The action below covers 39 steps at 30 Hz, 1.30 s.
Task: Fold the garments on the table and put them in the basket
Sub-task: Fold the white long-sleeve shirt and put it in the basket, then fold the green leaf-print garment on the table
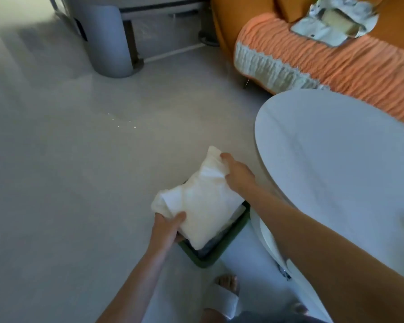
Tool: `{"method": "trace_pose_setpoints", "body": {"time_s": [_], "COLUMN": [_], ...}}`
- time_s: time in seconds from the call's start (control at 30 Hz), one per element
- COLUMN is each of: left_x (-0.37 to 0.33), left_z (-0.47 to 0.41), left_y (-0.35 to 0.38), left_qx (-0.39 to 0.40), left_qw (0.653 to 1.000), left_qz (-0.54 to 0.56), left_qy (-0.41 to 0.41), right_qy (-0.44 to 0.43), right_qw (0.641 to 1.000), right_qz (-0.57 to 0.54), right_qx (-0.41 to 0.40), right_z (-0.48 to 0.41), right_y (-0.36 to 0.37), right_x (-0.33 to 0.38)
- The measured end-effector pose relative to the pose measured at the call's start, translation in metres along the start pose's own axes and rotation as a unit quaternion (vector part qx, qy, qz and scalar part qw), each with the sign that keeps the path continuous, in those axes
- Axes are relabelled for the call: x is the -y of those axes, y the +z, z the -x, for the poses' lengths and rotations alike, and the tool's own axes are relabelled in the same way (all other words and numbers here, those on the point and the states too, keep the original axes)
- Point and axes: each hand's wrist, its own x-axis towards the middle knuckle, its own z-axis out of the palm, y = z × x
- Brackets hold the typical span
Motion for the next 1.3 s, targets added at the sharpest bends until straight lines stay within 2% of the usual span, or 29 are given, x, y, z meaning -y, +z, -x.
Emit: {"method": "trace_pose_setpoints", "body": {"time_s": [0.13,0.27,0.4,0.5,0.57,0.6,0.63,0.7,0.77,0.83,0.87,0.93,1.0,1.3], "left_x": [0.04,0.082,0.116,0.133,0.138,0.139,0.14,0.147,0.154,0.163,0.167,0.172,0.175,0.18], "left_z": [-0.026,-0.064,-0.086,-0.093,-0.091,-0.09,-0.087,-0.091,-0.099,-0.109,-0.113,-0.118,-0.124,-0.141], "left_y": [0.023,0.033,0.041,0.05,0.058,0.062,0.065,0.068,0.066,0.061,0.059,0.059,0.06,0.059], "left_qx": [0.012,-0.008,-0.031,-0.042,-0.045,-0.05,-0.048,0.003,0.081,0.116,0.125,0.136,0.142,0.156], "left_qw": [0.998,0.995,0.988,0.969,0.956,0.943,0.914,0.817,0.719,0.666,0.65,0.628,0.621,0.629], "left_qz": [-0.016,-0.058,-0.1,-0.208,-0.277,-0.328,-0.402,-0.562,-0.676,-0.731,-0.745,-0.764,-0.769,-0.761], "left_qy": [-0.058,-0.085,-0.111,-0.13,-0.079,-0.036,0.023,0.128,0.138,0.094,0.077,0.06,0.05,0.03], "right_qy": [0.045,0.074,0.057,0.066,0.052,0.027,-0.011,-0.071,-0.087,-0.078,-0.067,-0.047,-0.033,-0.009], "right_qw": [0.998,0.996,0.997,0.997,0.998,0.998,0.996,0.982,0.965,0.949,0.944,0.94,0.939,0.926], "right_qz": [-0.037,-0.051,-0.02,-0.026,-0.006,0.011,0.032,0.081,0.141,0.192,0.203,0.211,0.212,0.261], "right_qx": [0.005,0.027,0.045,0.04,0.043,0.059,0.084,0.152,0.205,0.239,0.252,0.266,0.269,0.274], "right_z": [-0.021,-0.044,-0.056,-0.059,-0.061,-0.061,-0.061,-0.061,-0.059,-0.06,-0.061,-0.066,-0.07,-0.077], "right_y": [0.045,0.09,0.134,0.159,0.169,0.172,0.173,0.175,0.18,0.188,0.192,0.2,0.21,0.226], "right_x": [-0.043,-0.074,-0.098,-0.115,-0.128,-0.133,-0.137,-0.141,-0.142,-0.145,-0.146,-0.15,-0.153,-0.148]}}
